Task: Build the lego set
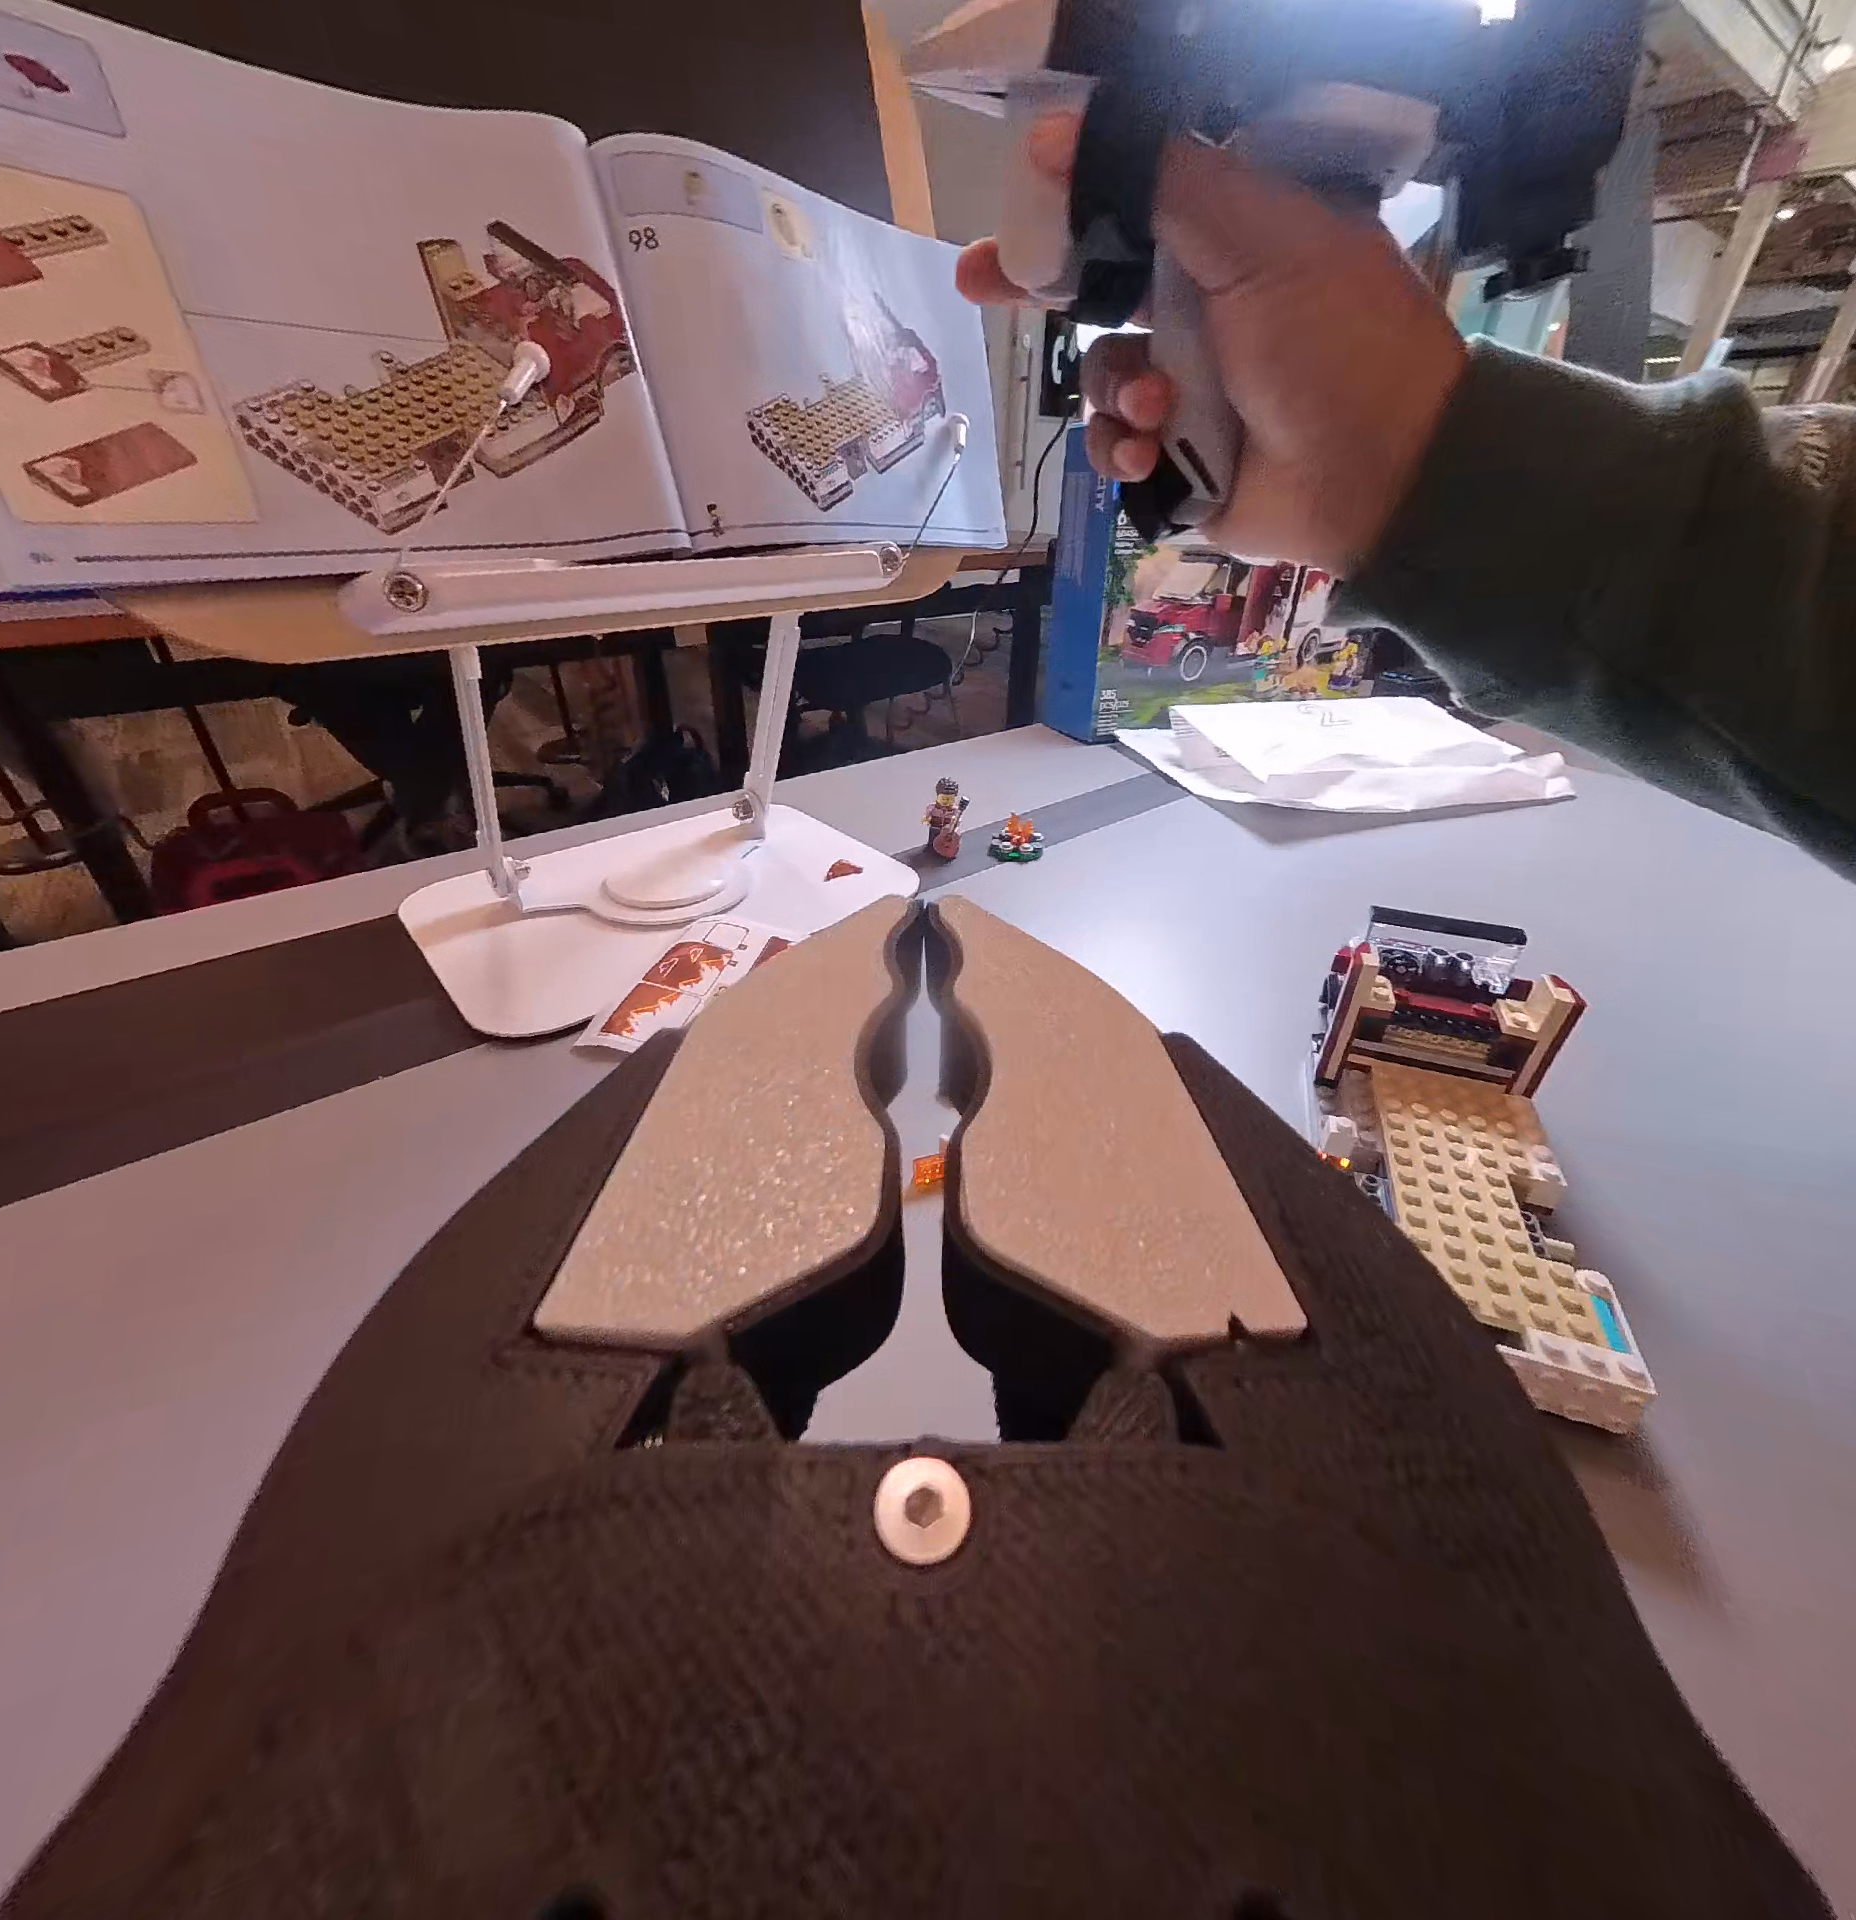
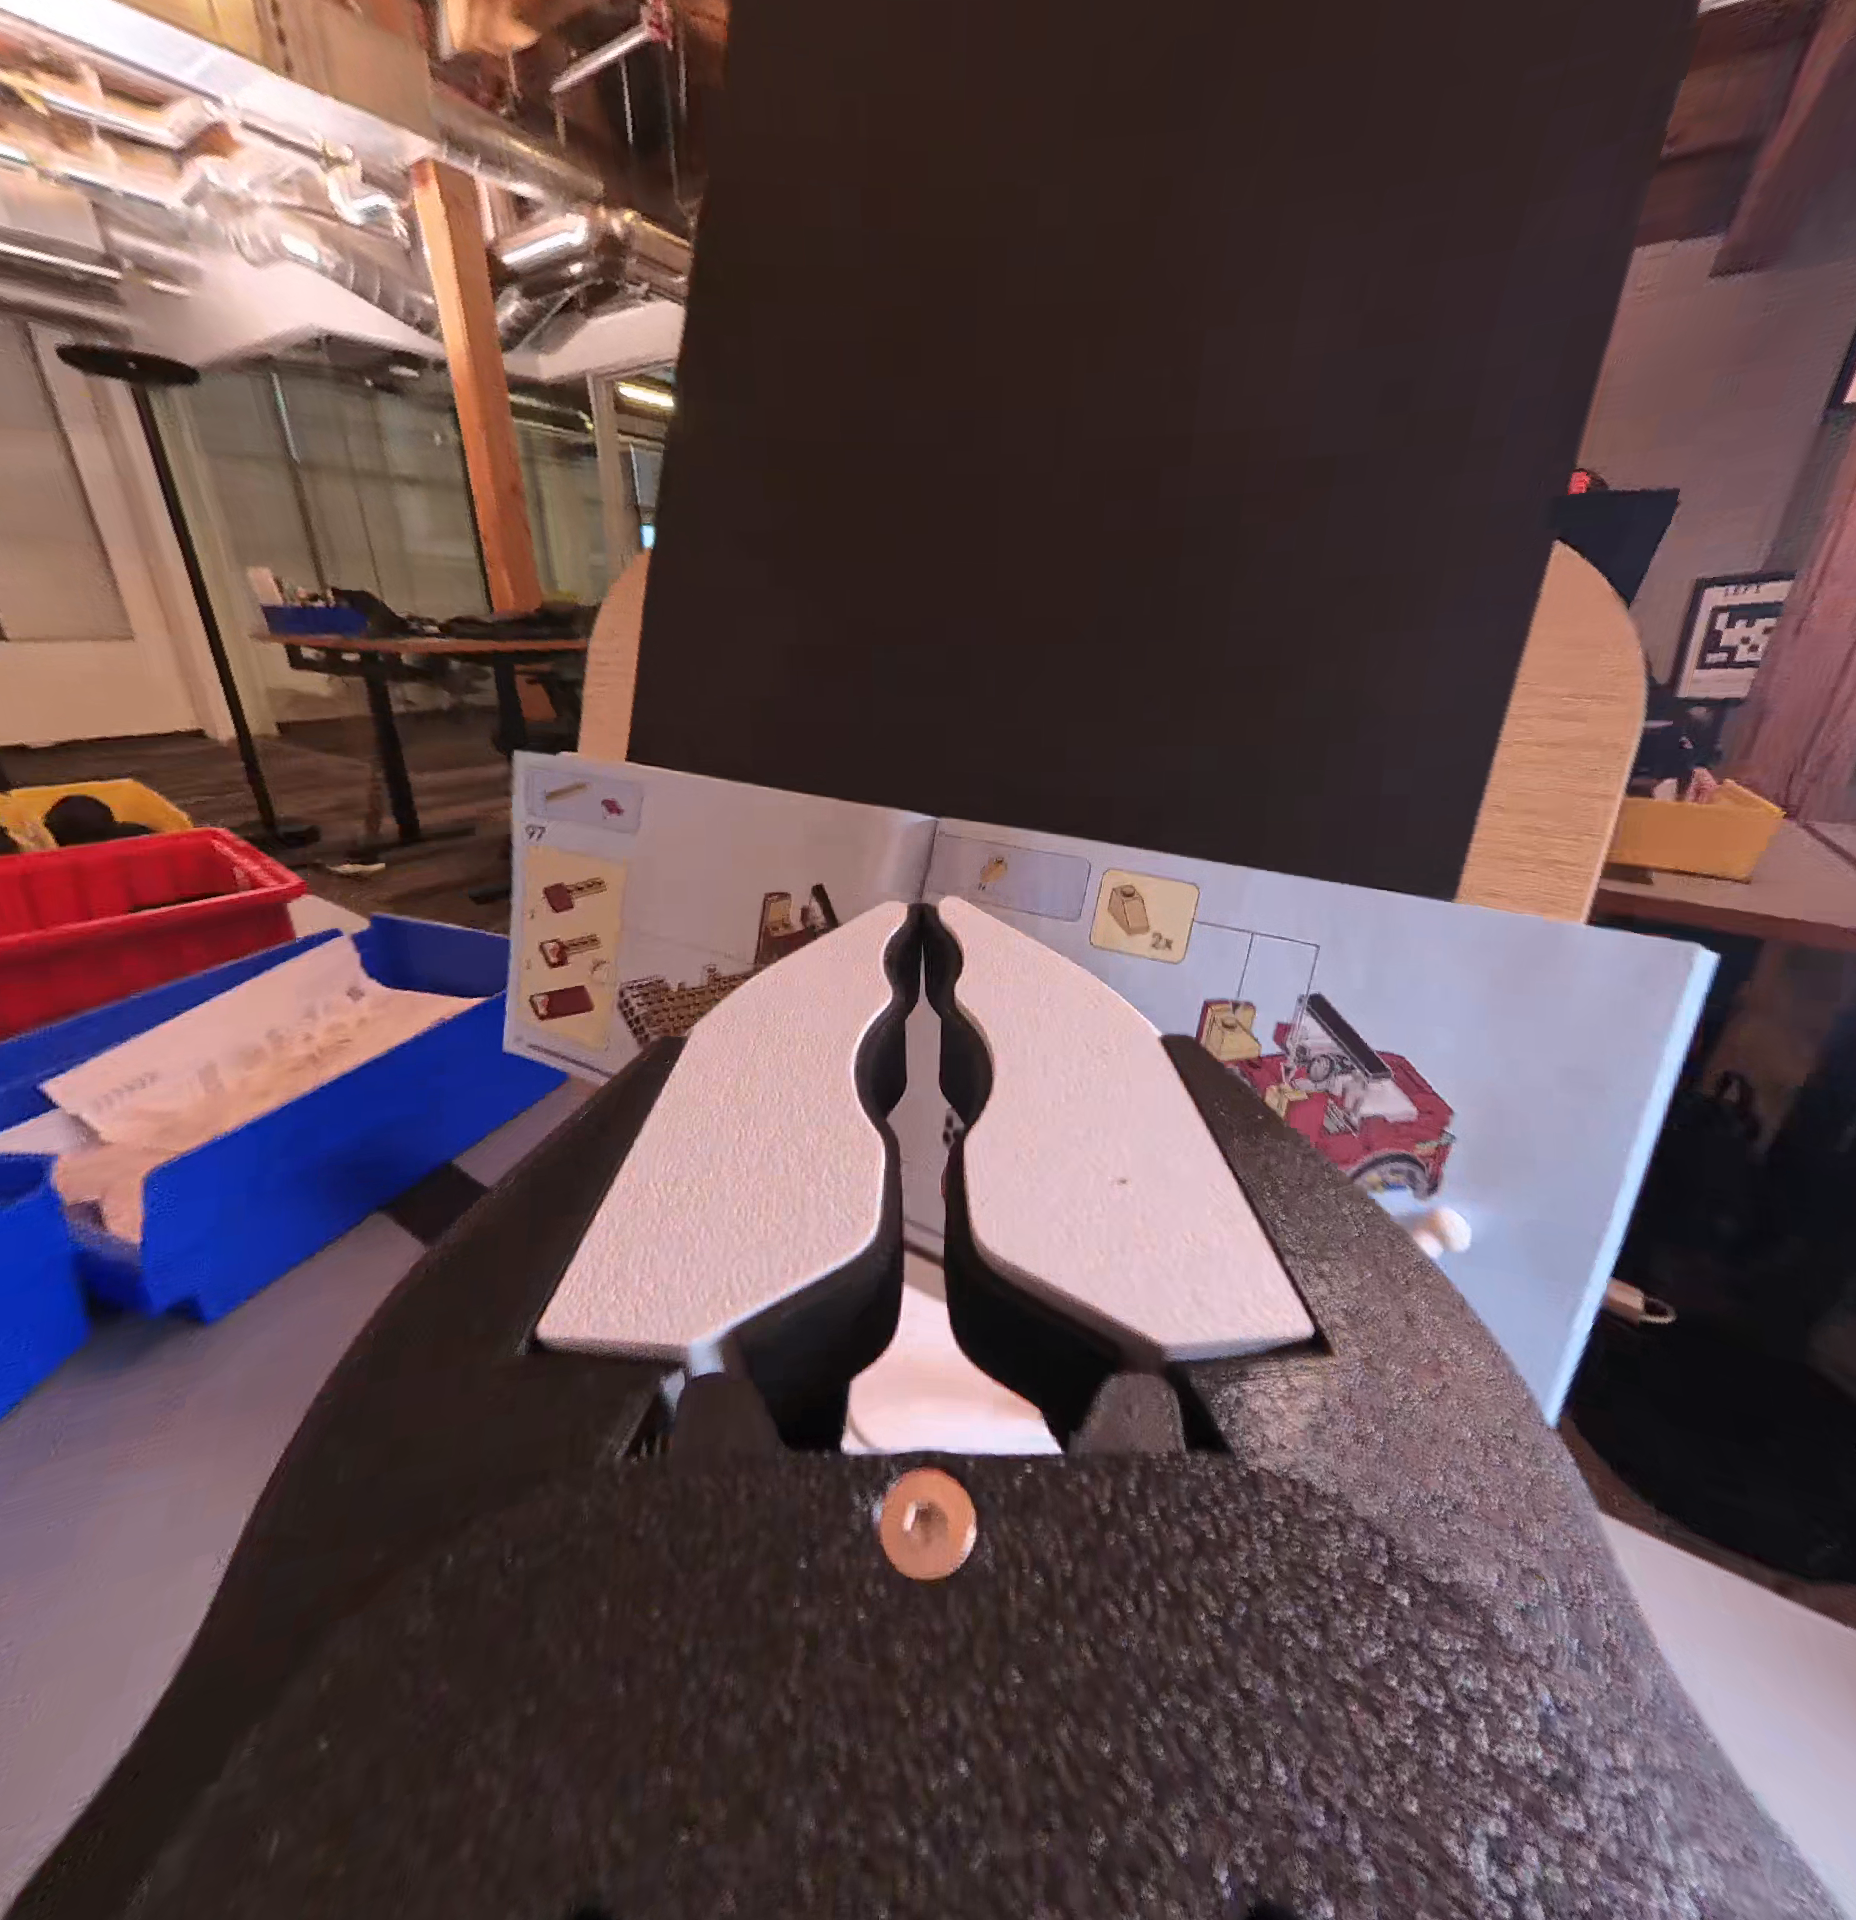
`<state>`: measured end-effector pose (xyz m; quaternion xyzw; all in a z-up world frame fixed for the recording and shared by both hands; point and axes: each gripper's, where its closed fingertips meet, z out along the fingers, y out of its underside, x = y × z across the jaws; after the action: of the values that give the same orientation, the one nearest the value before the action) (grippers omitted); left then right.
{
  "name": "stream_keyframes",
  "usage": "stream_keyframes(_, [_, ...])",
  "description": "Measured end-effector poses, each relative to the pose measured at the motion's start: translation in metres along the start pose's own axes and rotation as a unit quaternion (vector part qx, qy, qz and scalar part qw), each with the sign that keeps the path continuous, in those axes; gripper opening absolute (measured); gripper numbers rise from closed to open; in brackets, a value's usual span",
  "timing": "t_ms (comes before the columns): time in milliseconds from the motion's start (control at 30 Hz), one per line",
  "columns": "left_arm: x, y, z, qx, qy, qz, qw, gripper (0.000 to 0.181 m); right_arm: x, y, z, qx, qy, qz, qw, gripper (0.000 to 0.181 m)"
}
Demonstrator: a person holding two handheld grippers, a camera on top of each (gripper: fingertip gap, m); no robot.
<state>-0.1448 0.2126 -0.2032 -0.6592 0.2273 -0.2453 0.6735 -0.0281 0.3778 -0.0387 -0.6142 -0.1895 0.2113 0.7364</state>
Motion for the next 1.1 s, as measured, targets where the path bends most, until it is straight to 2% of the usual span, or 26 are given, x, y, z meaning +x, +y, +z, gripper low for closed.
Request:
stream_keyframes(133, [-0.001, 0.004, 0.003, -0.004, 0.001, -0.004, 1.000, 0.000, 0.005, 0.016, 0.034, -0.024, 0.024, -0.023, 0.999, 0.000])
stream_keyframes(300, [0.000, 0.008, 0.005, -0.010, 0.008, -0.004, 1.000, 0.000, 0.005, 0.036, 0.052, -0.049, 0.039, -0.051, 0.997, 0.000])
stream_keyframes(500, [-0.001, 0.013, 0.006, -0.018, 0.015, -0.016, 1.000, 0.000, 0.003, 0.040, 0.055, -0.057, 0.035, -0.089, 0.994, 0.000])
stream_keyframes(1100, [0.003, 0.022, 0.010, -0.036, 0.036, -0.021, 0.998, 0.000, 0.012, 0.043, 0.060, -0.063, 0.034, -0.107, 0.992, 0.001])
